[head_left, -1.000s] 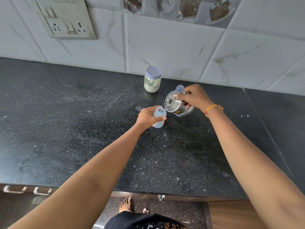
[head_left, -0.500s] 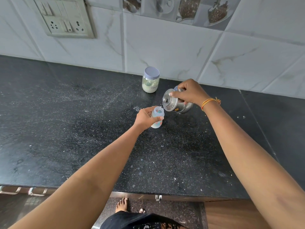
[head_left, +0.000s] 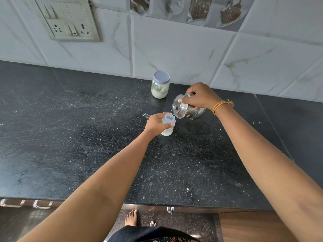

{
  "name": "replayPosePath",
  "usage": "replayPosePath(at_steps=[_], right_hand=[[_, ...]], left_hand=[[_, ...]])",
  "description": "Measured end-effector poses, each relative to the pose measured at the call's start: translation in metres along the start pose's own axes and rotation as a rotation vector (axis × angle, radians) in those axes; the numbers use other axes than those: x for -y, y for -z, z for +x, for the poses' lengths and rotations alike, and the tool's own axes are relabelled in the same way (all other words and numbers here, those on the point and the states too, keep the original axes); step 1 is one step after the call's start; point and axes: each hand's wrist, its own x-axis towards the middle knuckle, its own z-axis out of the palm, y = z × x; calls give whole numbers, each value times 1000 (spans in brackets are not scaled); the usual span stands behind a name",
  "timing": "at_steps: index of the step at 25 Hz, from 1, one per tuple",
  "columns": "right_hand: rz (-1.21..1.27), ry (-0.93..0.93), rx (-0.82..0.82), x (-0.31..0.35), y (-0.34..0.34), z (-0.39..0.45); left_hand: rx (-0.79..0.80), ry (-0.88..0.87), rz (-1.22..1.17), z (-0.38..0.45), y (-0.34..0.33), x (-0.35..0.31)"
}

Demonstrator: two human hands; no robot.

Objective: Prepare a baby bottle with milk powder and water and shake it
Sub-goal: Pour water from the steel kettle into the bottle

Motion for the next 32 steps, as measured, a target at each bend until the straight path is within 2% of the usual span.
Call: replayPosePath(at_steps=[32], right_hand=[[-192, 12, 61, 32, 9, -1]], left_hand=[[-15, -9, -1, -1, -4, 4]])
